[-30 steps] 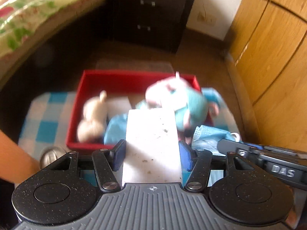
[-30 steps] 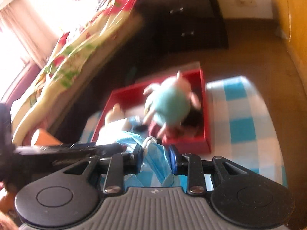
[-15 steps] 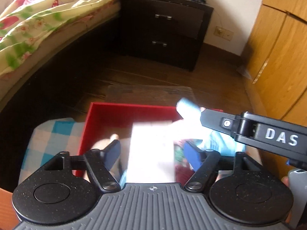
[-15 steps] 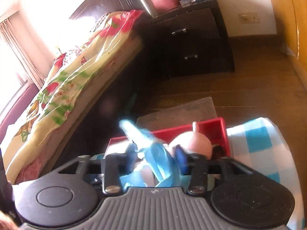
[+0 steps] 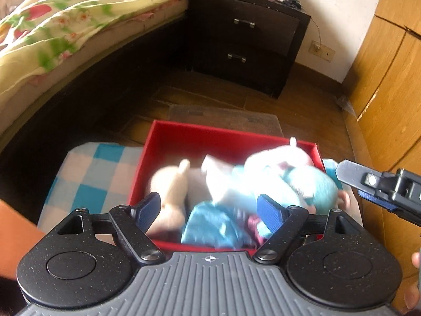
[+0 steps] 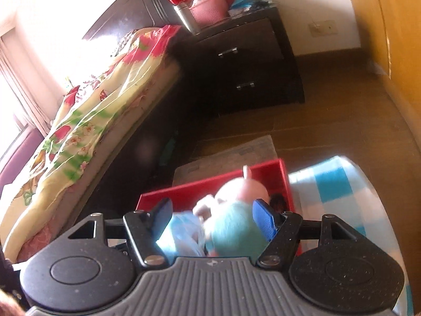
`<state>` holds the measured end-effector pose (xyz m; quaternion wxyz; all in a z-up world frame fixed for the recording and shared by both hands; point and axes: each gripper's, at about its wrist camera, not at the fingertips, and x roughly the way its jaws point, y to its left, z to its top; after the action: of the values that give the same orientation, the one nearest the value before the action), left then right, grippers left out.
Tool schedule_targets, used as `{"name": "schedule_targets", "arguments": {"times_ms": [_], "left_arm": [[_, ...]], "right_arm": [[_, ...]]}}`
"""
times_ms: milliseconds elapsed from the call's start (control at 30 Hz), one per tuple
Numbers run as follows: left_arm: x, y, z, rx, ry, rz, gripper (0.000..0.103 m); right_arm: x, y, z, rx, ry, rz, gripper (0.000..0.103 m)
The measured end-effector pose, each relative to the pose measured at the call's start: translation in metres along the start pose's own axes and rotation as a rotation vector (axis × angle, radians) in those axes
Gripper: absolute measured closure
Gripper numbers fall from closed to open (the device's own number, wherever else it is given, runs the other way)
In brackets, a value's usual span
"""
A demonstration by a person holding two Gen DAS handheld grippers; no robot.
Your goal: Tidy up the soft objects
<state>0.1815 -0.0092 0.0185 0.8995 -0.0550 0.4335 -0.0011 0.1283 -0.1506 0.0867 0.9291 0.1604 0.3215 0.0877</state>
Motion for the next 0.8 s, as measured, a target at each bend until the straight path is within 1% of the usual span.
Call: {"name": "schedule_targets", "arguments": {"times_ms": [67,133,300,467,600,800], "left_arm": [[-0.007,-0.004,-0.004,0.014,-0.004,0.014,0.024],[-0.016,-0.007,-0.007,0.024,-0.01,0.01,0.024],[-0.032,-0.014,-0.015,0.038,-0.026,0.01,0.024],[-0.039,-0.017,-0.028,0.063,-0.02,0.027,0.024],[-0.044,-0.016,-0.044,0.059,-0.002,0.017,0.024],[-0.059,-0.022,-0.073,0.072,0.009,0.011,0.024]], "right_arm": [[-0.009,0.0,-0.007,-0.018,0.013,-0.012,0.057],[-0.018,0.001,-0.014,-0.032,0.003,-0.031,0.057],[-0.032,0.002,-0.024,-0.058,0.012,-0.066,0.057],[-0.045,-0.008,-0.031,-0.048,0.016,-0.089,0.057],[-0.051,-0.013,-0.044,-0.055,0.034,-0.123,0.057],[-0.075,-0.014,-0.072,-0.044,0.062,-0.103,0.057]]}}
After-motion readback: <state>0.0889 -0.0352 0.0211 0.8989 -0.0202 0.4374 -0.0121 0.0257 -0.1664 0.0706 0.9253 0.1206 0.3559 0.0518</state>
